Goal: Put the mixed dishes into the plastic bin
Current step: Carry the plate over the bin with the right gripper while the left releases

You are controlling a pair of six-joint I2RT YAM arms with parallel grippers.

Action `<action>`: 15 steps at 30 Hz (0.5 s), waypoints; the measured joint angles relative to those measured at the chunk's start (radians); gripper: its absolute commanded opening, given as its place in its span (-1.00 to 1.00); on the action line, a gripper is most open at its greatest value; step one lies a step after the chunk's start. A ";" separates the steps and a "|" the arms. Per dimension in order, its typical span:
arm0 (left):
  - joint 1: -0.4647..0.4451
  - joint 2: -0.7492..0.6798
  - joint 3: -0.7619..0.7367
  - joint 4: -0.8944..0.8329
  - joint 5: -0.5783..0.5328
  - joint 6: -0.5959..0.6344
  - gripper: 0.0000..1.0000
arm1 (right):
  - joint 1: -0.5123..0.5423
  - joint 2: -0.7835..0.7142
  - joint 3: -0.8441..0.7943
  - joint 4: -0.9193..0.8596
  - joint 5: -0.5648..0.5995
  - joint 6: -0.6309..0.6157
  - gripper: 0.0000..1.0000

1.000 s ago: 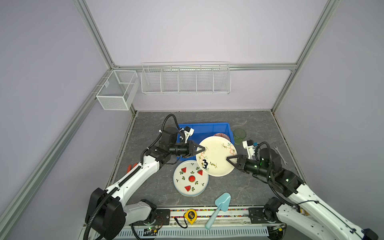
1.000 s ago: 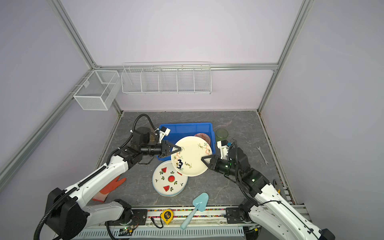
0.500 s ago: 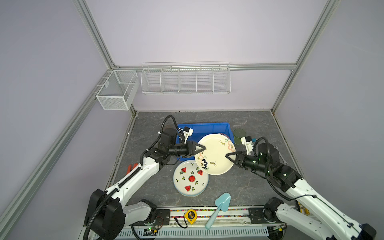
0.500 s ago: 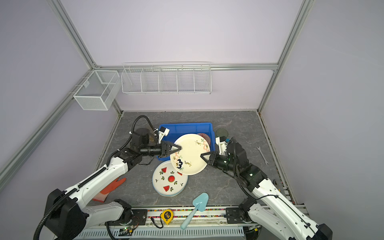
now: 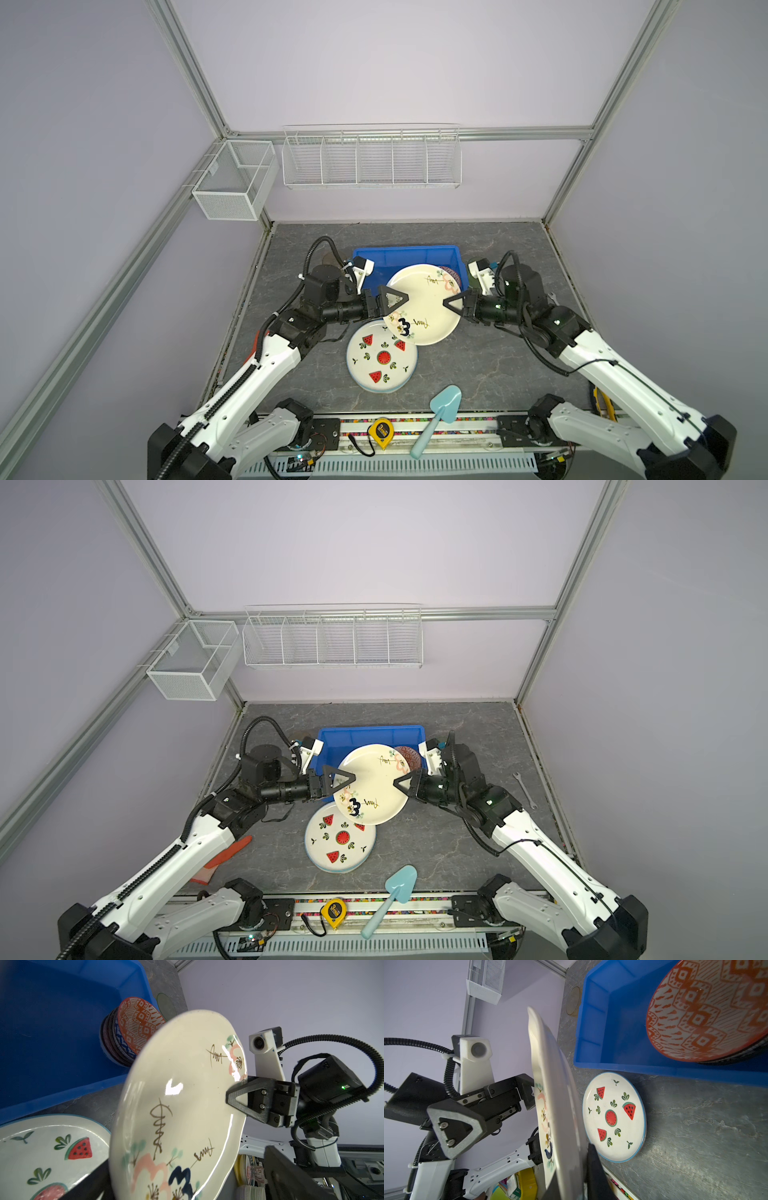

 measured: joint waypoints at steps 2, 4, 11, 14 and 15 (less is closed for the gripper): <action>0.003 -0.043 0.000 -0.044 -0.033 0.005 0.98 | -0.004 0.036 0.036 -0.014 -0.007 -0.021 -0.87; 0.013 -0.096 0.000 -0.089 -0.064 0.007 0.98 | -0.011 0.074 0.071 -0.023 -0.016 -0.042 -0.88; 0.078 -0.269 0.000 -0.223 -0.135 0.018 0.98 | -0.055 0.221 0.167 -0.069 -0.039 -0.105 -0.87; 0.090 -0.324 0.000 -0.283 -0.165 0.020 0.99 | -0.077 0.295 0.235 -0.101 -0.052 -0.142 -0.87; 0.092 -0.341 0.000 -0.303 -0.174 0.021 0.99 | -0.084 0.321 0.263 -0.112 -0.056 -0.155 -0.87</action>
